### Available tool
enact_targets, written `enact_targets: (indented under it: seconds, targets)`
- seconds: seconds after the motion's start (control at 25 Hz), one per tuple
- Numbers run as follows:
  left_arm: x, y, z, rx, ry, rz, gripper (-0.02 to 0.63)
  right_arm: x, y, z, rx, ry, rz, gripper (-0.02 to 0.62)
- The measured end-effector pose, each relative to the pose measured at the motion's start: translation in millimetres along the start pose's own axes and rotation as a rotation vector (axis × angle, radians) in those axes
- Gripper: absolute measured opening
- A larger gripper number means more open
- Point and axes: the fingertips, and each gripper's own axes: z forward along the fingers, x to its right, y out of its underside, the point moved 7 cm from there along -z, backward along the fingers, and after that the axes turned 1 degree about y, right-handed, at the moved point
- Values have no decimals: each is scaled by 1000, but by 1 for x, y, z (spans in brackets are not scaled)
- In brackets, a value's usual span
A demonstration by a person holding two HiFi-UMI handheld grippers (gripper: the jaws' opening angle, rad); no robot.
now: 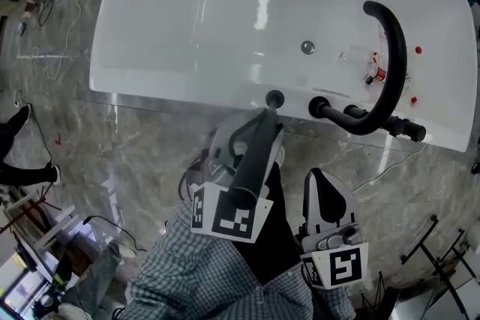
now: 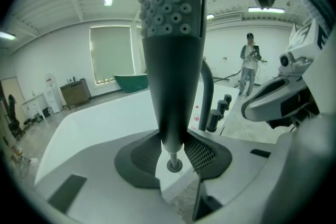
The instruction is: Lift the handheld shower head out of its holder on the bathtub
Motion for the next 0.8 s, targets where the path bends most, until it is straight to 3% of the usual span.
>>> enact_targets:
  seconds: [0.2, 0.8]
  targets:
    - [-3, -18, -16, 33, -13, -62, 124, -4, -6, -9, 12, -9, -11, 15]
    - [-3, -76, -74, 78, -68, -32, 124, -15, -61, -44, 73, 21, -93, 15]
